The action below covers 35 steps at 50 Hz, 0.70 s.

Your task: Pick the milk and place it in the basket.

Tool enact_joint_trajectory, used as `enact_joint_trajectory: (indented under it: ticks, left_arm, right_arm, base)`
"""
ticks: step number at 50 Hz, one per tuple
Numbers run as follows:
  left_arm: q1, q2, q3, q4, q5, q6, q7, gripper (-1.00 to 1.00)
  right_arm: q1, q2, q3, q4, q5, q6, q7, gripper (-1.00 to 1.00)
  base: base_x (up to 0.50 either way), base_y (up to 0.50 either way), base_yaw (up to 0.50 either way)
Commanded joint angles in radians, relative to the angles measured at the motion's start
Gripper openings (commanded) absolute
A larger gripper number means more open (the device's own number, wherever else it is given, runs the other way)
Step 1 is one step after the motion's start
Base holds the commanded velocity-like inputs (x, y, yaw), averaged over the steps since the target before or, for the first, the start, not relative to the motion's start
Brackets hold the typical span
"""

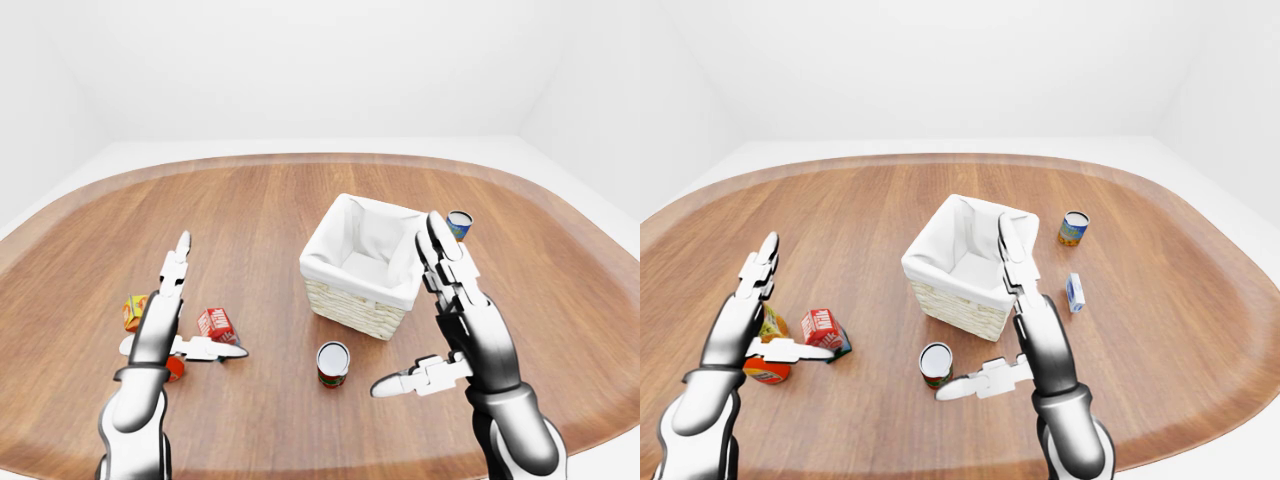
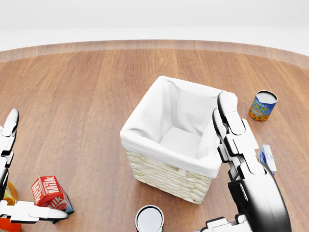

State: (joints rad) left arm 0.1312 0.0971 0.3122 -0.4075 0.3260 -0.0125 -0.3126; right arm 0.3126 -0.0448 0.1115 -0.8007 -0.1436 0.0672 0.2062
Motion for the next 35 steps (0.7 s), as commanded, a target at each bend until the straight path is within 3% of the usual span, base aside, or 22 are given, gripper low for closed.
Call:
enact_joint_trajectory:
  ticks: [1, 16, 27, 31, 35]
  left_arm:
    - [-0.026, 0.029, 0.029, 0.176, 0.034, -0.075, 0.029, 1.00]
    - [-0.111, 0.096, 0.003, 0.428, 0.020, -0.075, 0.127, 1.00]
    - [-0.109, 0.092, -0.018, 0.415, 0.026, -0.075, 0.131, 1.00]
    - [-0.115, 0.092, -0.024, 0.393, 0.033, -0.075, 0.128, 1.00]
    - [-0.114, 0.090, -0.029, 0.405, 0.037, -0.075, 0.132, 1.00]
  right_arm:
    - [0.004, -0.001, 0.001, -0.008, 0.003, 0.000, 0.001, 1.00]
    - [0.008, -0.002, 0.004, -0.008, 0.004, -0.005, -0.001, 1.00]
    - [0.005, -0.002, 0.004, 0.002, 0.006, -0.008, -0.001, 1.00]
    - [0.012, -0.002, 0.006, -0.020, 0.007, 0.006, 0.001, 1.00]
    - [0.011, -0.004, 0.012, -0.006, 0.004, -0.006, -0.002, 1.00]
  base:
    - [0.00, 0.00, 0.00]
    - [0.00, 0.00, 0.00]
    - [0.00, 0.00, 0.00]
    - [0.00, 0.00, 0.00]
    - [0.00, 0.00, 0.00]
